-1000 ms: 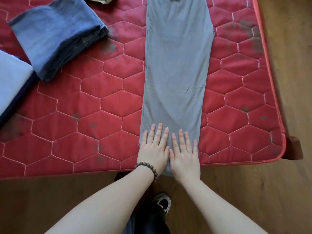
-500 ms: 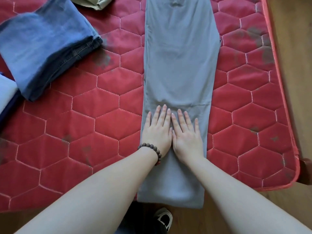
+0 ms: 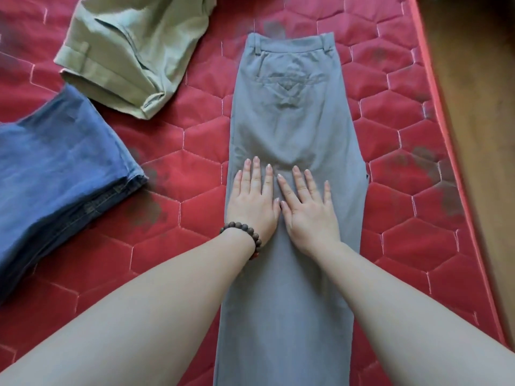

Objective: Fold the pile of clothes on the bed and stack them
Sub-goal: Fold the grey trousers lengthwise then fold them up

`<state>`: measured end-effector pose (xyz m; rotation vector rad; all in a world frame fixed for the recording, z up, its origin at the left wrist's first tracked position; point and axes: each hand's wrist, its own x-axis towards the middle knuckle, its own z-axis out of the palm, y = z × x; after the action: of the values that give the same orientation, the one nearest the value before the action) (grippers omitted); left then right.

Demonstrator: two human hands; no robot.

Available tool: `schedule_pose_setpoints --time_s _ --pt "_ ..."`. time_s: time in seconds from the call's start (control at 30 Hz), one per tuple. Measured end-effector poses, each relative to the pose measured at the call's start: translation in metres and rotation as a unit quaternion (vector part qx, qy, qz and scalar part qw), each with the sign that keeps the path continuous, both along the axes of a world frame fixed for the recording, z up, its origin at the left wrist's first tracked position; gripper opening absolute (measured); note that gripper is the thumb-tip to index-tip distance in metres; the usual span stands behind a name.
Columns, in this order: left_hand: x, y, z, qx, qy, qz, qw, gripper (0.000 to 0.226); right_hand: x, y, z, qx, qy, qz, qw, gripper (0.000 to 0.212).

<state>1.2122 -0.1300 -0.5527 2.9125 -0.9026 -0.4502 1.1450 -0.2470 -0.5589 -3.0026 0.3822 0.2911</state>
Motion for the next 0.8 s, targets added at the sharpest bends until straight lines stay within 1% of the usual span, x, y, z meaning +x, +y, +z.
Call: schedule_pose_setpoints --time_s 0.13,0.23,0.33,0.43,0.47,0.5,0.57,0.6,0.63,0.67,0.7,0.77,0.8 --pt "0.067 -0.037 -0.005 -0.016 -0.039 0.029 0.999 0.065 0.061 -0.033 -0.001 0.001 0.000 0.036 0.999 0.063" --pt "0.106 -0.050 -0.010 -0.028 -0.067 0.044 0.996 0.066 0.103 -0.057 -0.001 -0.005 -0.009 0.067 0.998 0.064" --pt "0.116 -0.051 -0.016 -0.043 -0.090 0.059 0.993 0.071 0.140 -0.081 -0.004 -0.024 0.001 0.113 0.993 0.061" --pt "0.115 -0.051 -0.018 -0.049 -0.080 0.062 0.994 0.072 0.169 -0.102 -0.004 -0.042 -0.004 0.159 0.986 0.057" --pt "0.116 -0.051 -0.017 -0.049 -0.079 0.063 0.994 0.072 0.178 -0.109 -0.004 -0.055 -0.008 0.152 0.987 0.056" --pt "0.116 -0.051 -0.017 -0.049 -0.079 0.063 0.994 0.072 0.189 -0.116 -0.004 -0.066 -0.012 0.123 0.990 0.056" --pt "0.117 -0.051 -0.017 -0.051 -0.085 0.062 0.993 0.071 0.214 -0.123 -0.004 -0.081 -0.010 0.017 0.996 0.057" --pt "0.118 -0.051 -0.018 -0.052 -0.090 0.062 0.993 0.071 0.226 -0.121 -0.004 -0.078 -0.016 -0.018 0.997 0.058" --pt "0.117 -0.051 -0.018 -0.052 -0.092 0.060 0.993 0.071 0.236 -0.114 -0.003 -0.058 -0.036 -0.018 0.997 0.059" --pt "0.117 -0.051 -0.018 -0.052 -0.093 0.058 0.993 0.071 0.243 -0.103 -0.001 -0.026 -0.061 0.023 0.998 0.060" --pt "0.117 -0.051 -0.018 -0.052 -0.095 0.056 0.993 0.071 0.249 -0.092 0.000 0.002 -0.069 0.096 0.993 0.059" --pt "0.118 -0.051 -0.019 -0.056 -0.099 0.056 0.992 0.070 0.258 -0.085 0.000 0.014 -0.065 0.240 0.968 0.058" --pt "0.118 -0.051 -0.019 -0.055 -0.101 0.058 0.992 0.071 0.264 -0.090 0.002 0.008 -0.046 0.265 0.963 0.058"
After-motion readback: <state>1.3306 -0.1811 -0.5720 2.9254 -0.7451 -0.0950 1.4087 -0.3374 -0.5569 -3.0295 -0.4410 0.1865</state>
